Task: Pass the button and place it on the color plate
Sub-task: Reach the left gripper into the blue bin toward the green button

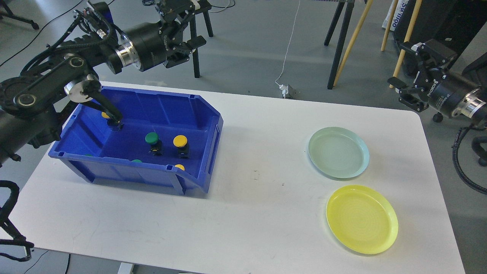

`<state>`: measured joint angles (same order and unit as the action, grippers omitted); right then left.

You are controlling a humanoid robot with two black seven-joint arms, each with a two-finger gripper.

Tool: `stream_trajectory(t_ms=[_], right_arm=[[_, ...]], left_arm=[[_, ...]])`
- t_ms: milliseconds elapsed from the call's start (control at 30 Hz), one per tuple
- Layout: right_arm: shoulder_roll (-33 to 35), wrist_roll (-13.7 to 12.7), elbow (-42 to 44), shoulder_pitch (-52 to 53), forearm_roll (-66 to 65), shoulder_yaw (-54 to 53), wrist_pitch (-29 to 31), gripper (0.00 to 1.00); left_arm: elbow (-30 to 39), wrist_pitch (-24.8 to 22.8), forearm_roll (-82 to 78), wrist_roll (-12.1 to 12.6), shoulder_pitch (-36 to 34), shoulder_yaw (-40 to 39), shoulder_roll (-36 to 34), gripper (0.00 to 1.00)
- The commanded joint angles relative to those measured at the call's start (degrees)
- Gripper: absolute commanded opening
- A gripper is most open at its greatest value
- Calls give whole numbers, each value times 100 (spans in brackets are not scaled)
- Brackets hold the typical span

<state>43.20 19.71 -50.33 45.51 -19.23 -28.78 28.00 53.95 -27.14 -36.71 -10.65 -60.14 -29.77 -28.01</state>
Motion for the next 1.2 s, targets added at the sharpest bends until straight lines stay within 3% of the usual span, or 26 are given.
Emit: stream_trajectory(t_ms=[0,134,234,467,601,734,868,1168], right_arm=[[-40,24,14,-7,112,-31,0,99],[-31,86,49,-25,104,-154,0,99],[-40,139,102,-25,104,-163,0,98],[-22,86,216,46,77,-102,0,98],[30,51,181,-16,95,-75,0,99],[48,-28,190,-25,86,4,0,99],[65,-55,181,-16,33,30,0,99],[206,-63,164,186,-2,30,0,99]], left_arm=[[-8,59,-29,-314,2,14,58,100],[1,-86,-109,-718,2,-99,138,100],[-113,-86,233,-1298,72,-328,112,100],[-1299,-86,243,-1440,-200,-389,304,100],[-880,-86,304,-1730,-253,-398,385,100],[-457,-86,278,-1538,-253,-284,-177,93],[-368,-86,-316,-818,-314,40,-354,92],[510,-86,-4613,-746,-438,243,-943,92]])
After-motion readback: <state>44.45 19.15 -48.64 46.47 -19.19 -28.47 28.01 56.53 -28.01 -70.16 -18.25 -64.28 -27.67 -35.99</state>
